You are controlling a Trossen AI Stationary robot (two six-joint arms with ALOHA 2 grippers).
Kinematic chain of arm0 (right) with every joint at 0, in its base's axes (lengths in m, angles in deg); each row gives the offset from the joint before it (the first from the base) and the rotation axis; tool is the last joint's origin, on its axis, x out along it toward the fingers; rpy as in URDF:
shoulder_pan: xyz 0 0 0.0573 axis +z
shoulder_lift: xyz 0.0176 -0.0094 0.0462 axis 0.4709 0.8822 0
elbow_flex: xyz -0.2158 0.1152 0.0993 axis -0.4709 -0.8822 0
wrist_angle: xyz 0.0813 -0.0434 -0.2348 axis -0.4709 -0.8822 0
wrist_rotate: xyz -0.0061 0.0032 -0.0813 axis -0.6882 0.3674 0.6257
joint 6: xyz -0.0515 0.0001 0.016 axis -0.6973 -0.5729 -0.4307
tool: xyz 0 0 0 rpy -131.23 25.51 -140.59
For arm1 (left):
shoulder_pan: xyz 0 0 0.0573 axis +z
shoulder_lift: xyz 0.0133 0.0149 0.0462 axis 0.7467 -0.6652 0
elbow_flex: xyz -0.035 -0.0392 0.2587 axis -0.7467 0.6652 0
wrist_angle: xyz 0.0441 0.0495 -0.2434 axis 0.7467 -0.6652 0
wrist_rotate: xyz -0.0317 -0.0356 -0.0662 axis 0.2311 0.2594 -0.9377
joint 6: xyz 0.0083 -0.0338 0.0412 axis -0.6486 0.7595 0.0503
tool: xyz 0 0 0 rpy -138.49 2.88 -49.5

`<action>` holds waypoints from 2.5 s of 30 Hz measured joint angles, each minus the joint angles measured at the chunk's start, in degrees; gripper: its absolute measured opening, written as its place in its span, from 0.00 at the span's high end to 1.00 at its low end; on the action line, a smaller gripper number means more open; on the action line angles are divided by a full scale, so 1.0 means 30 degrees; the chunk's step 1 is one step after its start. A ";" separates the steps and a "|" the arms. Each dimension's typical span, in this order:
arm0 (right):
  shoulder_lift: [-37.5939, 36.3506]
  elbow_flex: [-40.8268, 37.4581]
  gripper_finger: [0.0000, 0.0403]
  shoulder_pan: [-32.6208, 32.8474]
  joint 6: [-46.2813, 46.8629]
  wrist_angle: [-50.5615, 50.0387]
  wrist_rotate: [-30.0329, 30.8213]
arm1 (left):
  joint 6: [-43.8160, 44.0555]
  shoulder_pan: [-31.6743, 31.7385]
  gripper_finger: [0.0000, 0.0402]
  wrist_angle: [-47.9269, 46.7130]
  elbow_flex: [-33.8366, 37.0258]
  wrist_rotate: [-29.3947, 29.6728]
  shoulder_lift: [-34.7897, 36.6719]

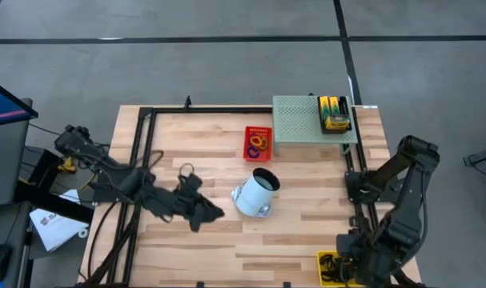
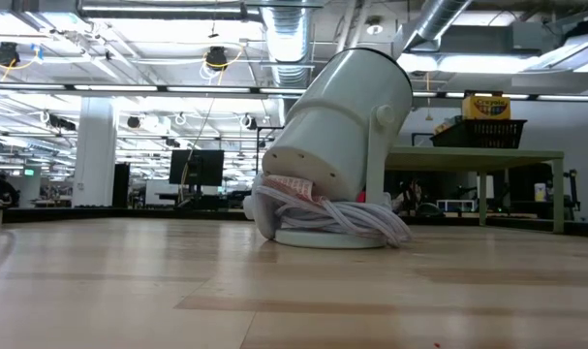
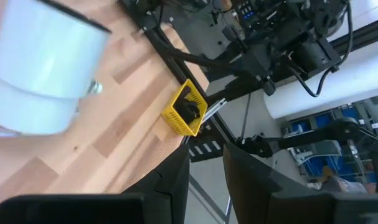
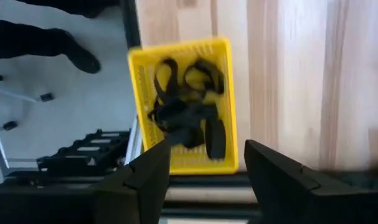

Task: Pick & Place Office Desk Supplies
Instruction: Put the yellow bin on the shelf

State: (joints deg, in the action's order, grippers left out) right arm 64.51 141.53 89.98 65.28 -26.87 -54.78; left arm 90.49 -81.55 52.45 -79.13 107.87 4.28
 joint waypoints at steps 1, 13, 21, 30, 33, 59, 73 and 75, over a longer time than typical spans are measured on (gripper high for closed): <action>0.0192 0.0000 0.51 0.0304 0.0921 -0.0238 0.0013 | 0.0146 -0.0259 0.77 0.0200 0.0000 0.0319 -0.0275; 0.0997 -0.0111 0.58 0.1355 1.7114 -0.2362 -0.0825 | 0.1773 -0.2198 0.77 0.1062 0.0000 0.2951 -0.1442; 0.1263 -0.1931 0.58 -0.1437 1.8365 0.2897 -0.0580 | 0.0131 -0.2408 0.77 0.1048 0.0000 0.2802 -0.1273; 0.4198 -0.1705 0.63 -0.3940 1.7557 0.8141 -0.1521 | -0.1860 -0.3266 0.77 0.1021 0.0000 0.1740 -0.0316; 0.5848 -0.0796 0.64 -0.3852 1.7487 0.8047 -0.2276 | -0.2132 -0.3896 0.77 0.0787 0.0000 0.1882 0.0104; 0.8761 0.3014 0.66 -0.3797 1.9235 0.2128 -0.3053 | -0.2458 -0.5300 0.77 0.0389 0.0000 0.2720 0.1261; 0.8972 0.2483 0.66 -0.3361 1.9227 0.2519 -0.3043 | -0.2968 -0.5285 0.77 0.0888 0.0000 0.2669 0.1261; 0.9041 0.2237 0.66 -0.3394 1.9214 0.2741 -0.3067 | -0.2964 -0.5285 0.77 0.0888 0.0000 0.2669 0.1261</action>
State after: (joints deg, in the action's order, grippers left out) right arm 91.64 148.24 79.79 122.92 -18.64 -63.98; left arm 81.59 -97.41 55.11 -79.13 115.88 8.06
